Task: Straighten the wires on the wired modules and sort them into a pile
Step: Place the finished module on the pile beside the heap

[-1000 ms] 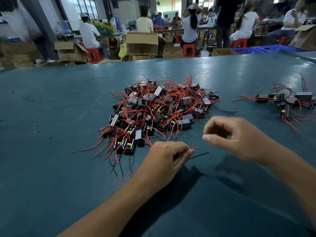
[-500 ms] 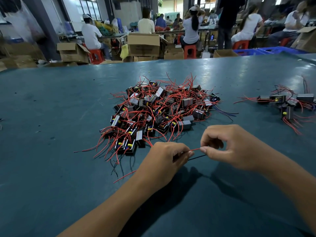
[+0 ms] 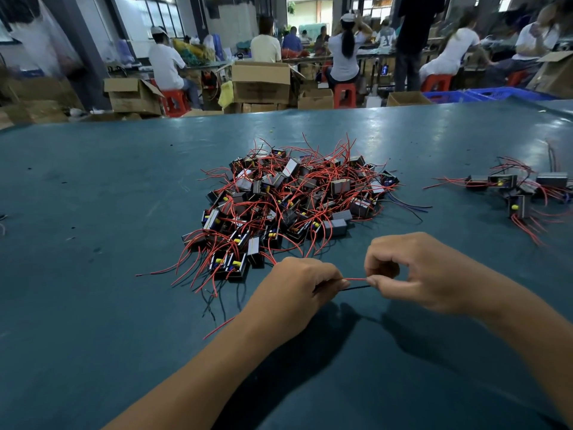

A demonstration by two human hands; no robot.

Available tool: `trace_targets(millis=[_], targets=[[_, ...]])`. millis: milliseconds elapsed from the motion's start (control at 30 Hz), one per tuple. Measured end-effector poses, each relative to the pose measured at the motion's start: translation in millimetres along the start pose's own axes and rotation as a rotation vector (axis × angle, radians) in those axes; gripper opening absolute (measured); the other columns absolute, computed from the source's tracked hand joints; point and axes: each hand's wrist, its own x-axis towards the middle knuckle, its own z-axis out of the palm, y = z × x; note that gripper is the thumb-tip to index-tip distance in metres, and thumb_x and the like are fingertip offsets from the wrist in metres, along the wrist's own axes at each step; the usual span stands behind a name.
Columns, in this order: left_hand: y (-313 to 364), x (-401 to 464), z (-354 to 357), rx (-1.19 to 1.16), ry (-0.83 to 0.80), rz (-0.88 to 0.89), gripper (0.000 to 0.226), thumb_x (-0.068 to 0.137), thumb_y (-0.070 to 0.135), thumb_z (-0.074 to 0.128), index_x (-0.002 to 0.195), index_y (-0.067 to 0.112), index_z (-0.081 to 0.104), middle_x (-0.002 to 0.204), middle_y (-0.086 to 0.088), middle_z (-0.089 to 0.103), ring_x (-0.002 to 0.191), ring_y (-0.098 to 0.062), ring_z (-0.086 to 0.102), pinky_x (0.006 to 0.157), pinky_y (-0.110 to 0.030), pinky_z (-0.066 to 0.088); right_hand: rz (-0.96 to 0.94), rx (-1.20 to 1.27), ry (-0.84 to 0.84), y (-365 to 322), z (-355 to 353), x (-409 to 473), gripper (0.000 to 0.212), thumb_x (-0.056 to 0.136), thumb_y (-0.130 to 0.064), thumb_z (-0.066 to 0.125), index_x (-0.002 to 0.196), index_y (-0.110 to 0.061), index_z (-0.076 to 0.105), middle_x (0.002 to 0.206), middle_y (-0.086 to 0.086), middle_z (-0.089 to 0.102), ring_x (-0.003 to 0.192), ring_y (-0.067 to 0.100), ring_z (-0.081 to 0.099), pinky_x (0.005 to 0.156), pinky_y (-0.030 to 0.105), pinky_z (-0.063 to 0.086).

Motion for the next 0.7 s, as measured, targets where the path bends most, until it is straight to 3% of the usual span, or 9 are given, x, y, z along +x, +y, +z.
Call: trace_targets(millis=[233,533,600,667,700], targets=[[-0.3,0.2,-3.0,0.045,-0.043,0.021,0.026,0.099,0.029,0.063,0.089,0.007,0.072,0.072,-0.005,0.063,0.068,-0.022,0.056,0.065,-0.044,0.047,-0.002,-0.019,-0.027,0.6,-0.3,-1.2,0.012,0.087,-0.032,0.058,0.076,-0.031,0.054,0.079,-0.012,0.055,0.073,0.013,0.053,0.064,0.025,0.043],[-9.6,-0.7,-8.7,0.089,-0.019,-0.011,0.026,0.099,0.031,0.062,0.089,0.009,0.072,0.076,0.0,0.064,0.071,-0.015,0.056,0.067,-0.04,0.048,0.035,0.031,0.037,6.0,-12.6,-3.1,0.02,0.086,-0.015,0.068,0.073,-0.025,0.057,0.073,-0.011,0.057,0.068,0.012,0.055,0.063,0.019,0.042],[-12.1,-1.0,-21.3,-0.06,-0.006,-0.083,0.02,0.095,0.037,0.066,0.093,0.019,0.074,0.077,0.009,0.065,0.07,-0.005,0.058,0.064,-0.028,0.048,0.076,0.059,0.098,12.2,-16.0,-4.1,0.025,0.087,-0.009,0.071,0.073,-0.026,0.058,0.072,-0.011,0.058,0.066,0.013,0.055,0.063,0.023,0.044],[-14.3,0.3,-44.1,-0.439,-0.026,-0.188,0.017,0.091,0.04,0.07,0.098,0.026,0.074,0.083,0.003,0.07,0.062,-0.005,0.059,0.057,-0.023,0.049,0.107,0.054,0.139,15.1,-14.6,-3.8,0.024,0.087,-0.012,0.07,0.073,-0.027,0.058,0.073,-0.01,0.059,0.066,0.016,0.056,0.064,0.032,0.047],[-17.5,1.8,-56.1,-0.607,0.043,-0.218,0.017,0.089,0.037,0.07,0.099,0.023,0.074,0.084,-0.004,0.071,0.06,-0.01,0.058,0.052,-0.023,0.049,0.113,0.039,0.15,15.2,-12.7,-3.1,0.022,0.088,-0.015,0.069,0.074,-0.028,0.058,0.074,-0.01,0.059,0.066,0.016,0.056,0.064,0.035,0.048]])
